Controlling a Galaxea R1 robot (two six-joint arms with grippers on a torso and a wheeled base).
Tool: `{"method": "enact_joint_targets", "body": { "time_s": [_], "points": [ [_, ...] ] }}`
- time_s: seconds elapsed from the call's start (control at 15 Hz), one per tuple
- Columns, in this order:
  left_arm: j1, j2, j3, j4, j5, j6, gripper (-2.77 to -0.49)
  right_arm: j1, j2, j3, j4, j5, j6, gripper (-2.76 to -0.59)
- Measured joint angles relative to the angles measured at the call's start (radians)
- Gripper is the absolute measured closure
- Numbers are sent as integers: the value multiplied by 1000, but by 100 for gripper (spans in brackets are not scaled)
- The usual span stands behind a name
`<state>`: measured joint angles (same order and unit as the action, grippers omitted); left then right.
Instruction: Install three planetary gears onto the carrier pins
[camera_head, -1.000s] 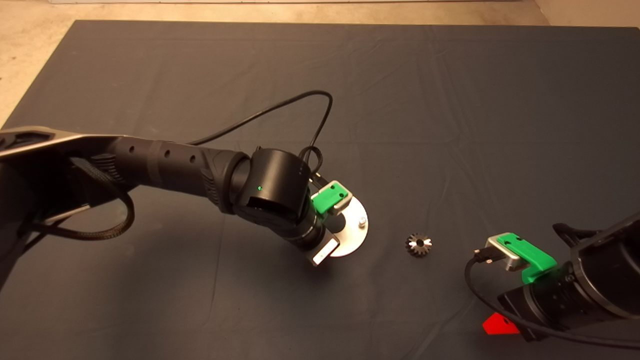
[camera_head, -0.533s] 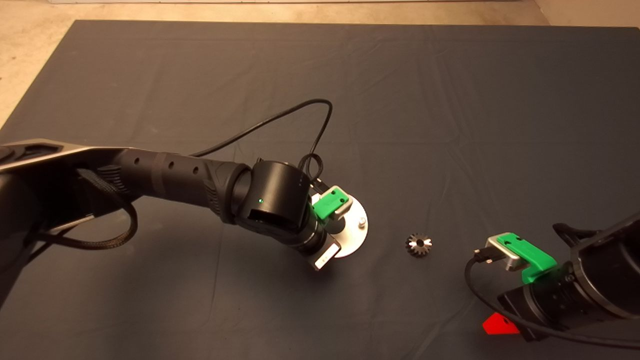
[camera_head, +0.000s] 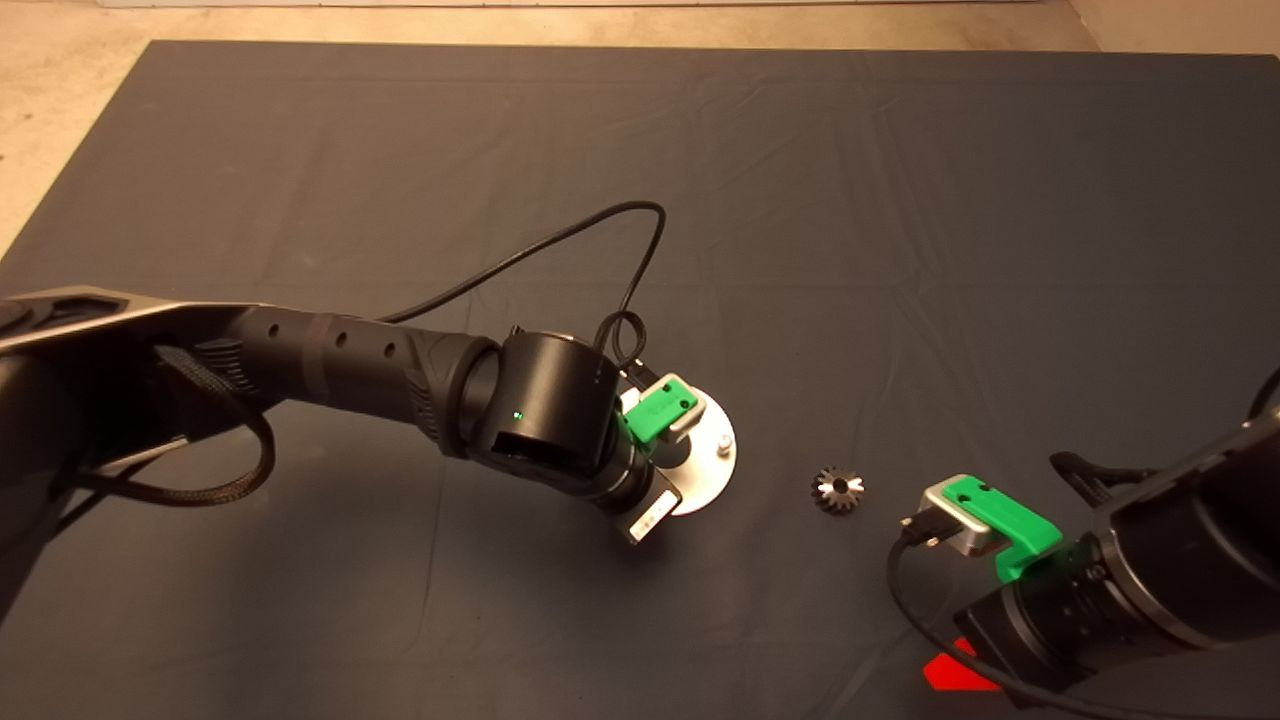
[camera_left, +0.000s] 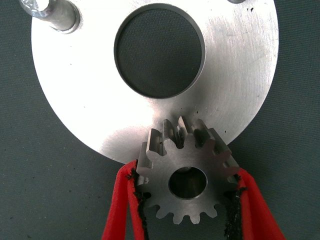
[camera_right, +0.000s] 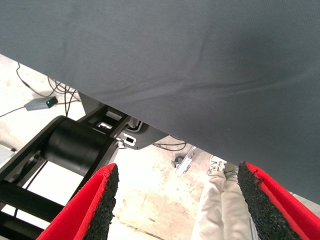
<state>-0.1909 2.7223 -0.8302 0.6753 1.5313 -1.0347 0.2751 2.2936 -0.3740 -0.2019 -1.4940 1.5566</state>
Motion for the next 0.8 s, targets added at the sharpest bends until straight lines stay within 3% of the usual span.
{"method": "enact_joint_targets", "body": {
  "time_s": [0.53,0.8],
  "points": [
    [41,6,-25,42,9,36,-58,5,-2,0,0,-3,-11,-175],
    [42,6,-26,44,7,41,-63,5,-3,0,0,14,-11,-175]
  ]
}}
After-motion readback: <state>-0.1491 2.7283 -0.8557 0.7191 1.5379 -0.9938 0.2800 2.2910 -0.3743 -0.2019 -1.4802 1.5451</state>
